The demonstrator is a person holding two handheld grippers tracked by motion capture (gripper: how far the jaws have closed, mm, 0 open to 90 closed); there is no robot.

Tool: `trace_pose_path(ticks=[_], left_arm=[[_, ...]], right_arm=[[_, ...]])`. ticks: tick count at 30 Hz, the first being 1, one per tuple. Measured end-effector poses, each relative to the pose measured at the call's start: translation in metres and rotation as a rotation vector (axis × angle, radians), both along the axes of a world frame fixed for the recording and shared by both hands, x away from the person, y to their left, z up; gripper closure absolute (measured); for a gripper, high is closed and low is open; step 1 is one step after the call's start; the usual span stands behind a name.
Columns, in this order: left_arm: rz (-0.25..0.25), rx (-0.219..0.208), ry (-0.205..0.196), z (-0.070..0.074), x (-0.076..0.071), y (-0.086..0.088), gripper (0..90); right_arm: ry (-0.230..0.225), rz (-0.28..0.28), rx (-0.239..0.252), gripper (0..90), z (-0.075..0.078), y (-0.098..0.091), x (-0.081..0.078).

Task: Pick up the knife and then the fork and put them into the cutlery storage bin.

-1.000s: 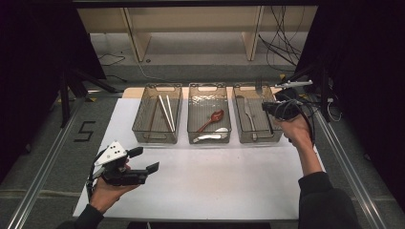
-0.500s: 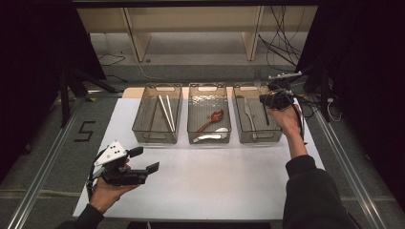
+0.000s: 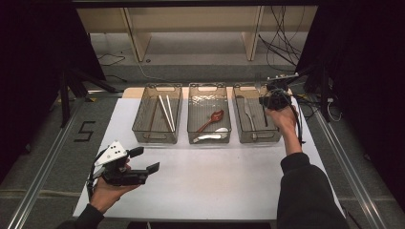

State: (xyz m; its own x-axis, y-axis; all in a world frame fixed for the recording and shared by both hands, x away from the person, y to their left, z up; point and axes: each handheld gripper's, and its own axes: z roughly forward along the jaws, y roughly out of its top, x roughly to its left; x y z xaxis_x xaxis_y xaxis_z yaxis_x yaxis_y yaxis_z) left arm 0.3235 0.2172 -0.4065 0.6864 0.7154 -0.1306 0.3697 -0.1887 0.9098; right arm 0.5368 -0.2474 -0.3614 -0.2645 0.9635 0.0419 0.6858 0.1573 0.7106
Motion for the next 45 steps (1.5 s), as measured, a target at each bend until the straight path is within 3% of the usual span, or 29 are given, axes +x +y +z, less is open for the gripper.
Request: trace_pose_path(ticks=[4,6,9,18,26,31,39,45], left_arm=[[-0.003,0.0,0.003,0.0,0.0,-0.001,15.8],[-0.002,-0.001,0.003,0.0,0.0,0.0,15.8],[-0.002,0.0,0.002,0.0,0.0,0.0,15.8],[-0.001,0.0,0.003,0.0,0.0,0.0,15.8],[-0.003,-0.002,0.01,0.0,0.0,0.0,15.8],[-0.003,-0.005,0.011,0.0,0.0,-0.002,15.8],[-0.008,-0.018,0.026,0.0,0.0,-0.003,15.8],[-0.009,-0.013,0.023,0.001,-0.001,-0.004,15.7]], right_arm=[[0.025,-0.015,0.005,83.4,-0.004,-0.001,0.003],[0.035,-0.011,0.014,73.9,-0.004,-0.001,0.003],[0.052,0.006,0.028,66.8,-0.003,0.0,0.002],[0.042,0.067,0.033,54.6,-0.002,0.001,-0.015],[-0.012,0.155,0.07,41.2,-0.001,0.005,-0.051],[-0.055,0.198,0.13,34.8,0.0,0.007,-0.079],[-0.114,0.273,0.23,32.4,0.003,0.017,-0.123],[-0.122,0.32,0.245,32.4,-0.006,0.024,-0.146]])
